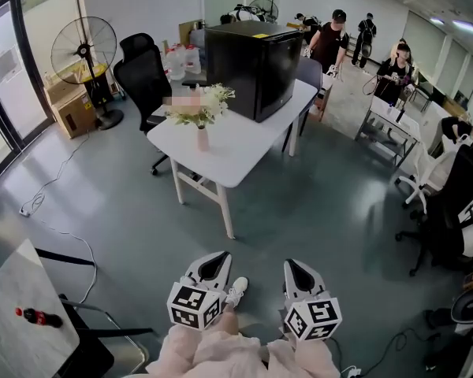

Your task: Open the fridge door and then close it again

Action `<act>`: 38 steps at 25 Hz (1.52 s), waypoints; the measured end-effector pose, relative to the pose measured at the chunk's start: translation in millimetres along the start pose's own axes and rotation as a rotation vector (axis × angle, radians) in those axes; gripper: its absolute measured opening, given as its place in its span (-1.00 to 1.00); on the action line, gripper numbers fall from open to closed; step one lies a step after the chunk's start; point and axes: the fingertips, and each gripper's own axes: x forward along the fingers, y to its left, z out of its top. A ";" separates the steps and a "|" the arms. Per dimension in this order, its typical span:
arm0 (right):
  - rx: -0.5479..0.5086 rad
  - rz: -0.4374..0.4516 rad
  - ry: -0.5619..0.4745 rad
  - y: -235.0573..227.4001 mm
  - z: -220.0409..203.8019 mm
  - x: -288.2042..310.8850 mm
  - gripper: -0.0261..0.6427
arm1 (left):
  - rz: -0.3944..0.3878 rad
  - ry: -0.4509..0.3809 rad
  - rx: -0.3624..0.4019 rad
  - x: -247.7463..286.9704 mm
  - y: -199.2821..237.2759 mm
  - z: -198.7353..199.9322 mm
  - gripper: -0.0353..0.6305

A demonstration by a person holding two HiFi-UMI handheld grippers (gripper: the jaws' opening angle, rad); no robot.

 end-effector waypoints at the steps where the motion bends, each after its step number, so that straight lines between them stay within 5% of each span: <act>1: 0.000 0.000 0.002 -2.8 1.9 5.3 -0.89 | -0.003 0.003 0.001 6.6 2.3 2.5 -0.86; 38: 0.028 -0.123 -0.028 -145.9 105.6 259.4 -0.89 | -0.135 -0.014 0.050 283.8 130.2 127.2 -0.86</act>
